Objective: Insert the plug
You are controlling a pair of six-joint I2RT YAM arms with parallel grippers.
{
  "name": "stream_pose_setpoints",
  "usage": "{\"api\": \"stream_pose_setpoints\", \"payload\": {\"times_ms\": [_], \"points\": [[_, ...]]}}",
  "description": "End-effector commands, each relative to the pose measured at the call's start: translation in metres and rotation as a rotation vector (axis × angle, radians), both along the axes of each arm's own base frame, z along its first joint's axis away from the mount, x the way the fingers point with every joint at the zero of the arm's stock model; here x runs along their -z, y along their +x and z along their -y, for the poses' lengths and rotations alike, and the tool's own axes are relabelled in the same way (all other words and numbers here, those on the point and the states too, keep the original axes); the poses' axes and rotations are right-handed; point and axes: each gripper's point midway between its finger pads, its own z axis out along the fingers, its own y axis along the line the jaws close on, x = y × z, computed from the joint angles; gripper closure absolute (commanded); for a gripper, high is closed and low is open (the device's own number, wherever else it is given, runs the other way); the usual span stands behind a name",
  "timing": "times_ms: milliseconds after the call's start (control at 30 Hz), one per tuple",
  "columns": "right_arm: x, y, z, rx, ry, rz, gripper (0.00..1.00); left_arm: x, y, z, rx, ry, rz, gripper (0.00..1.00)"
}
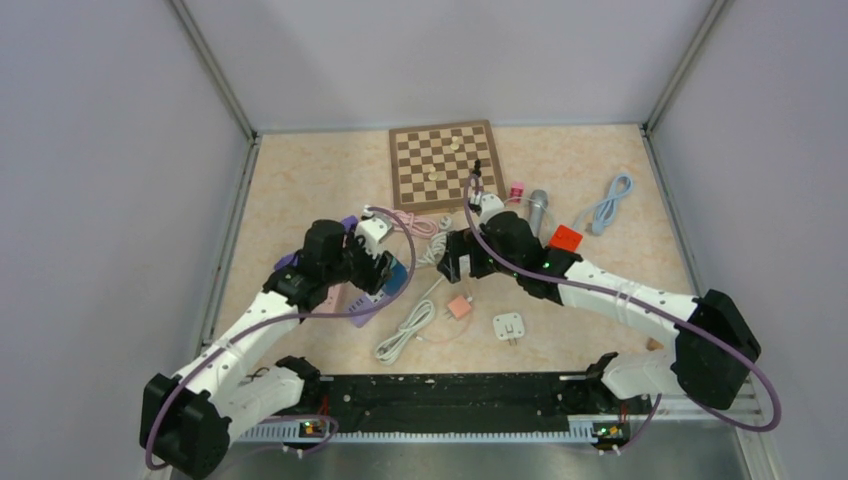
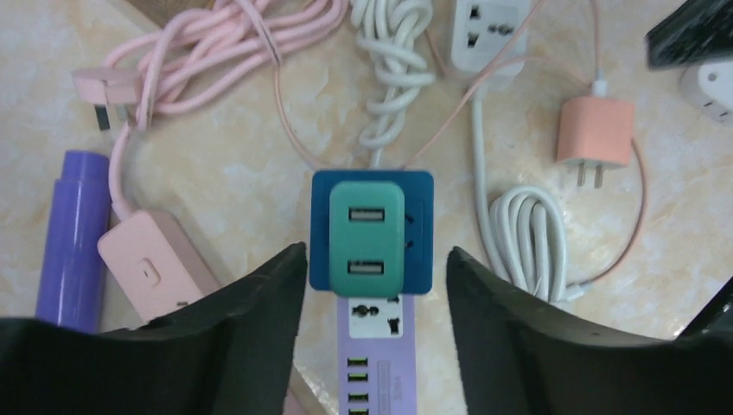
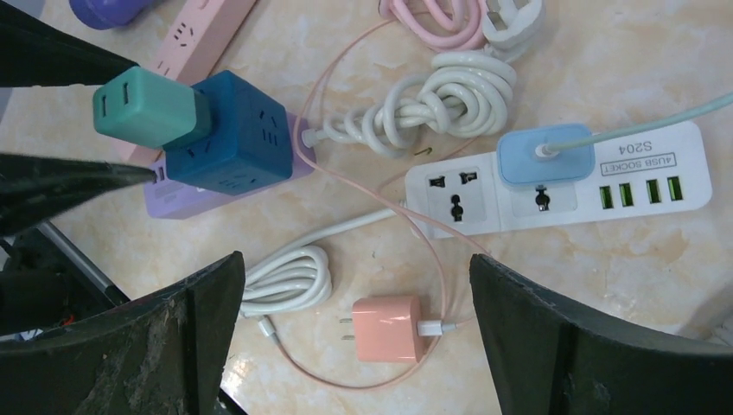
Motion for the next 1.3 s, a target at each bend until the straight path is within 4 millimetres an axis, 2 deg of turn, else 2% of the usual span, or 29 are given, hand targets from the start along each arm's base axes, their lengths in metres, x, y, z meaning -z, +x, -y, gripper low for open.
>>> {"api": "stream_pose_setpoints", "payload": {"times_ms": [0, 33, 67, 200, 333, 500, 567, 600, 733, 767, 867, 967, 1267], "points": [[-0.038, 0.011, -0.018, -0.034, 0.06, 0.081, 0.01, 0.015, -0.01, -0.019, -0.06, 0.048, -0.027, 0.17], [-0.041, 0.012, -0.019, -0.034, 0.064, 0.089, 0.01, 0.007, -0.008, -0.018, -0.06, 0.034, 0.0, 0.04], [-0.043, 0.013, -0.019, -0.037, 0.065, 0.096, 0.01, -0.001, -0.005, -0.017, -0.063, 0.022, 0.024, 0.01], [-0.05, 0.012, -0.031, -0.091, 0.084, 0.1, 0.01, -0.036, 0.004, -0.022, -0.112, -0.019, 0.136, 0.01], [-0.056, 0.017, -0.05, -0.144, 0.11, 0.103, 0.01, -0.07, 0.01, -0.037, -0.21, -0.044, 0.249, 0.01], [-0.06, 0.027, -0.087, -0.194, 0.079, 0.146, 0.01, -0.119, 0.016, -0.071, -0.452, -0.121, 0.367, 0.01], [-0.06, 0.028, -0.105, -0.217, 0.031, 0.18, 0.01, -0.146, 0.016, -0.093, -0.59, -0.158, 0.416, 0.01], [-0.067, 0.028, -0.116, -0.23, 0.021, 0.201, 0.01, -0.157, 0.015, -0.103, -0.648, -0.172, 0.439, 0.01], [-0.052, 0.025, -0.14, -0.246, -0.096, 0.229, 0.01, -0.189, 0.005, -0.129, -0.759, -0.195, 0.535, 0.01], [-0.044, 0.025, -0.144, -0.248, -0.13, 0.222, 0.02, -0.195, 0.003, -0.134, -0.787, -0.21, 0.556, 0.01], [-0.03, 0.024, -0.147, -0.243, -0.196, 0.21, 0.04, -0.209, -0.004, -0.146, -0.839, -0.258, 0.616, 0.01], [-0.018, 0.022, -0.148, -0.257, -0.233, 0.194, 0.11, -0.217, -0.01, -0.152, -0.863, -0.293, 0.654, 0.01], [-0.002, 0.023, -0.153, -0.319, -0.305, 0.246, 0.34, -0.202, -0.003, -0.151, -0.871, -0.245, 0.628, 0.01]]}}
